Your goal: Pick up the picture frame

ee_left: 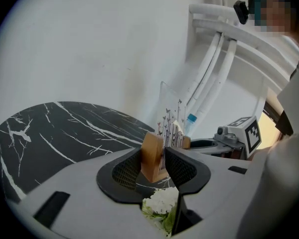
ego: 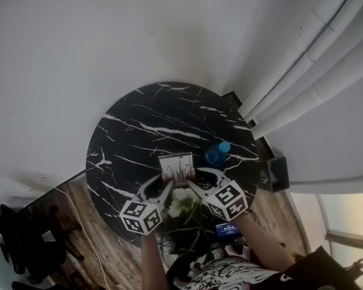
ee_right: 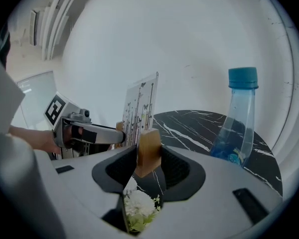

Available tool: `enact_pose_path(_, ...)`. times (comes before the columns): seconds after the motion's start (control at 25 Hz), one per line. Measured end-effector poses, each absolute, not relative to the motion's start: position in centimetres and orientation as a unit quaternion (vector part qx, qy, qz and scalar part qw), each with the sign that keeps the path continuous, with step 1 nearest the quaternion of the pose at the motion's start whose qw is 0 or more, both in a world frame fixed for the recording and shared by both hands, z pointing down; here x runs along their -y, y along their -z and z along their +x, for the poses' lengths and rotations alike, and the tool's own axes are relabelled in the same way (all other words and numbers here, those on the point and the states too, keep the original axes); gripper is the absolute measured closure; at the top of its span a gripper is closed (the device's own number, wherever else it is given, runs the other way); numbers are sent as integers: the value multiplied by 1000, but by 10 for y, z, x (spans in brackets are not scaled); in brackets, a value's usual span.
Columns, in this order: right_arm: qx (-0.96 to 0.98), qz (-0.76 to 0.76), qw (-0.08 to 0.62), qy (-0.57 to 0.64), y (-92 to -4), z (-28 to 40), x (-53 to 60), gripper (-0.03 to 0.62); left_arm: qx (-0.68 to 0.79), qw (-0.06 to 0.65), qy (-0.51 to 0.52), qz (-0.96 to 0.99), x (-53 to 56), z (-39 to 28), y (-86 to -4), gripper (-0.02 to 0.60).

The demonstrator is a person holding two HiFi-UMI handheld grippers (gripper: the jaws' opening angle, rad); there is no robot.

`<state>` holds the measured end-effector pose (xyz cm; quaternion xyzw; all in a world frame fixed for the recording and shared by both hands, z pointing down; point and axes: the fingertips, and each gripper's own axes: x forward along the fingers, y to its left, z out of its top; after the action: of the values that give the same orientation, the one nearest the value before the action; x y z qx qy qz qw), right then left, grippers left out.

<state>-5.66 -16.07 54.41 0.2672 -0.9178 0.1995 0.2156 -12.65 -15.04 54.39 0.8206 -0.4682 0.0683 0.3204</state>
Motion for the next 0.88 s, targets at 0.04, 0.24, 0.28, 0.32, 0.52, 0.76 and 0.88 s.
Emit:
enact_pose_path(0.04, 918, 267, 214, -199, -541, -55, 158, 448, 469, 320, -68, 820, 148, -125, -541, 422)
enact_pose_path(0.24, 921, 266, 209, -194, -529, -50, 140, 448, 474, 322, -61, 817, 129, -120, -531, 422)
enact_pose_path(0.28, 921, 266, 209, -194, -528, -48, 137, 448, 475, 323, -60, 816, 125, -118, -529, 422)
enact_pose_path(0.32, 921, 265, 210, -195, -527, -46, 134, 448, 477, 323, -60, 815, 122, -116, -528, 422)
enact_pose_path(0.52, 920, 263, 215, -196, -519, -39, 115, 448, 476, 328, -65, 813, 103, -109, -521, 422)
enact_pose_path(0.76, 922, 256, 205, -208, -505, -37, 96, 448, 475, 331, -67, 813, 82, -108, -509, 422)
enact_pose_path(0.88, 922, 256, 206, -207, -500, -38, 91, 448, 478, 328, -68, 812, 76, -109, -504, 422)
